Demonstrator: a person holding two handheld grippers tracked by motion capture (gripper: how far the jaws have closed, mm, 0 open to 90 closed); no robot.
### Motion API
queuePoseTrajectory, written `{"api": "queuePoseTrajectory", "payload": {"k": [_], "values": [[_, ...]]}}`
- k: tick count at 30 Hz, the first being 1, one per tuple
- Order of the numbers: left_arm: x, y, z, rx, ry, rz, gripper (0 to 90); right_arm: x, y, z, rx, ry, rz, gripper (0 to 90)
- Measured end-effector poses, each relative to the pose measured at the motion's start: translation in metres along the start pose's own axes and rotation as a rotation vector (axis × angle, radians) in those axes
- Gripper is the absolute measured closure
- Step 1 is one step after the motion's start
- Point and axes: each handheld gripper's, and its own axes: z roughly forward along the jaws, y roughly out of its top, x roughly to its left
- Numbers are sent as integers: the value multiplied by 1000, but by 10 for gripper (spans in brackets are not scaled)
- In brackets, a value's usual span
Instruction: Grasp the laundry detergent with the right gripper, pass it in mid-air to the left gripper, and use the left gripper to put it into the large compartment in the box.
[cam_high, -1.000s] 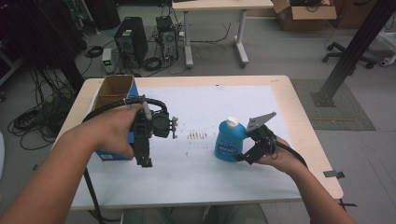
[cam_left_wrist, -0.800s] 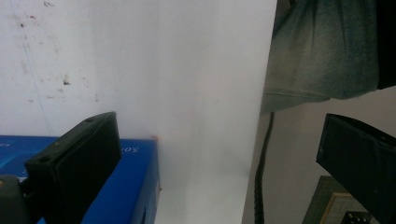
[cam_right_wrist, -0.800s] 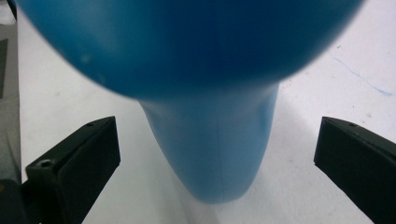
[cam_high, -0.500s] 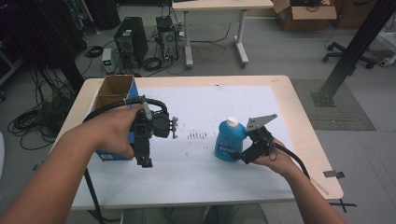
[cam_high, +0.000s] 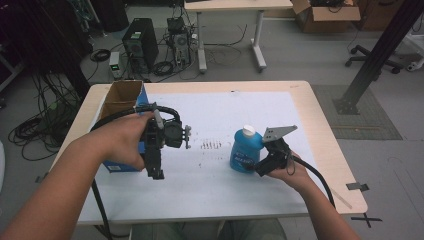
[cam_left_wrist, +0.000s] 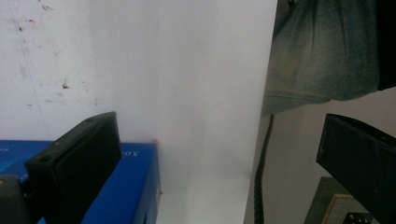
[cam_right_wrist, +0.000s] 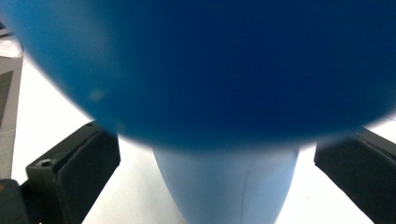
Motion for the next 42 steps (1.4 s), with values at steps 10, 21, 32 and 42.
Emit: {"api": "queuePoseTrajectory", "payload": {"k": [10, 21, 32, 42], "values": [[1, -3, 0, 2, -1, -8, 4, 0, 0, 3, -14, -7, -9, 3], [1, -3, 0, -2, 1, -7, 4, 1, 0, 2, -51, -17, -15, 35], [1, -5, 1, -3, -1, -9, 4, 0, -2, 5, -59, -24, -4, 88], [2, -5, 1, -4, 1, -11, 4, -1, -3, 5, -68, -23, -1, 136]]}}
